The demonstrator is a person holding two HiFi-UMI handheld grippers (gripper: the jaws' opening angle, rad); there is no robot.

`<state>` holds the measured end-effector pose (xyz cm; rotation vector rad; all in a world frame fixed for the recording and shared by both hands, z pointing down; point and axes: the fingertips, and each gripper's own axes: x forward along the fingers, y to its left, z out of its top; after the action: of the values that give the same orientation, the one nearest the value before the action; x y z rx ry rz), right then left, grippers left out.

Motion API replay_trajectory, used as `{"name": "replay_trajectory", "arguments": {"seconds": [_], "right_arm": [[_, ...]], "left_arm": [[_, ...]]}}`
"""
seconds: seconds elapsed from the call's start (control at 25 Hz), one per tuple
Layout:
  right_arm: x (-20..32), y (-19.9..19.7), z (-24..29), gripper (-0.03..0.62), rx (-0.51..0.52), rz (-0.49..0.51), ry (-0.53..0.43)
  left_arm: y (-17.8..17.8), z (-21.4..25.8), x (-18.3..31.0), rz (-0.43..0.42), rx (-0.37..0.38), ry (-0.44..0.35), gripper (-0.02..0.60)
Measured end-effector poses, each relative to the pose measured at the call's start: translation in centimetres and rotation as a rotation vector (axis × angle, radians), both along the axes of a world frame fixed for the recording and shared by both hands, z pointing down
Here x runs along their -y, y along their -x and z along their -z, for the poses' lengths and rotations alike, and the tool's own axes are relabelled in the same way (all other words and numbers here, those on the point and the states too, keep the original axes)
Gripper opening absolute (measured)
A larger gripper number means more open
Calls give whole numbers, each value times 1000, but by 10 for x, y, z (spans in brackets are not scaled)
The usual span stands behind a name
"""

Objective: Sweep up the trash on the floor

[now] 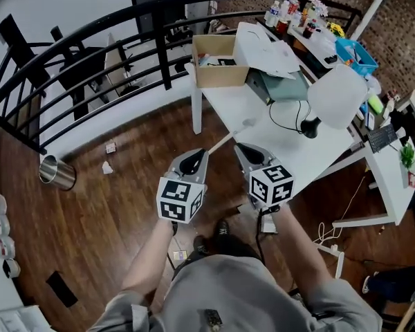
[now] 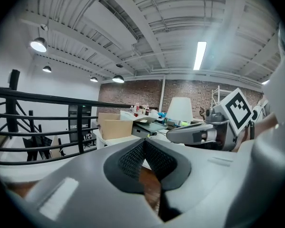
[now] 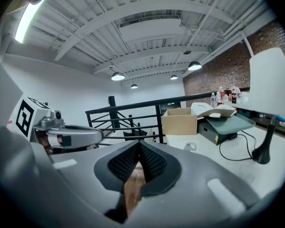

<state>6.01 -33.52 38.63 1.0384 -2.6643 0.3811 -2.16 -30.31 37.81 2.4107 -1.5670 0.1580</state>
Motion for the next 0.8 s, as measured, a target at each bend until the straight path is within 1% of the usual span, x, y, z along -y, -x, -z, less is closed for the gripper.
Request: {"name": "replay_trajectory", "arguments": {"seconds": [0.04,0.12,0.28,0.4,0.44,0.48,0.56,0.8], "right_arm": [[10,-2,-11,1,-3,-6,25],[29,-10,-34,44,-14,-25,77],[69,-21,-79,100,-41,-64,161],[99,-27,-103,182,-63,-96,187],[108,-28,-110,198,-69,-102,193],[116,-28,-115,208,-71,-106,199],[129,-24,-123,222,-73,-106,204],[155,-14,-138,222,-98,-72,174]], "left_arm": [[-2,-4,7,-1,9,10,6],[-7,-15,19,-4,25,32,8],[-10,-39,44,10,29,65,6],[-14,-57,60,18,12,84,8],[-15,-63,63,18,6,94,53],[-15,-69,66,20,0,105,94],[-13,-79,71,28,-8,125,124],[-3,-99,82,59,-22,164,147]]}}
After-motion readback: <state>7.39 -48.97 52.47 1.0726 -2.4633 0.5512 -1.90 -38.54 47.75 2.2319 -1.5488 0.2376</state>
